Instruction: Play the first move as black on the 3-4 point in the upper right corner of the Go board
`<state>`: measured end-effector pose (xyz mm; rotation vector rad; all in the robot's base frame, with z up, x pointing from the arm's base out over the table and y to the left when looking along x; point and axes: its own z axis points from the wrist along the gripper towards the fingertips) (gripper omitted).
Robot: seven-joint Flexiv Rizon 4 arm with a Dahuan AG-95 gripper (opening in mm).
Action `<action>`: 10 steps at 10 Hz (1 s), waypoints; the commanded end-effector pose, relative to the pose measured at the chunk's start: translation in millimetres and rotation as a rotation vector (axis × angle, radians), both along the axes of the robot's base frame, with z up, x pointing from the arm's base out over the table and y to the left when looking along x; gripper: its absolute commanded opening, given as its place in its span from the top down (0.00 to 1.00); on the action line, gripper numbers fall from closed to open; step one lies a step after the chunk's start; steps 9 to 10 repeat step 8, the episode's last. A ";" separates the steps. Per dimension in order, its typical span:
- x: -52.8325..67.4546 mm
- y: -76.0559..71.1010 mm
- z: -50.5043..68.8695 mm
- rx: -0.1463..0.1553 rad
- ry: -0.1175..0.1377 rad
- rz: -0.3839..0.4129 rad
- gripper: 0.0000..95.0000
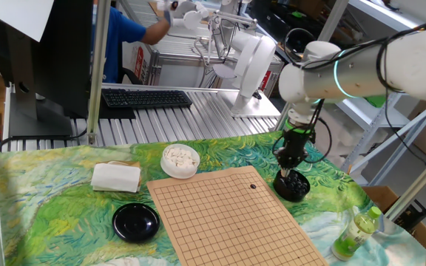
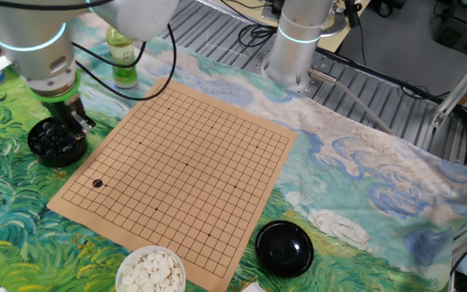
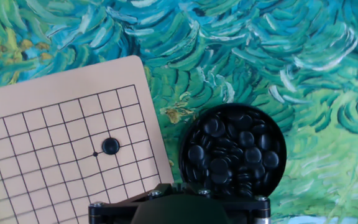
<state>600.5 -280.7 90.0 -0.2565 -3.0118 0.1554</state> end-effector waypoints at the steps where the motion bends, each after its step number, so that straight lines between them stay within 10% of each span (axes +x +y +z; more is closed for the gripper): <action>1: -16.4 -8.0 8.6 0.149 -0.017 -0.003 1.00; 3: -29.8 -16.0 13.8 0.200 -0.007 -0.005 1.00; 10: -38.3 -19.9 16.2 0.188 -0.004 -0.043 1.00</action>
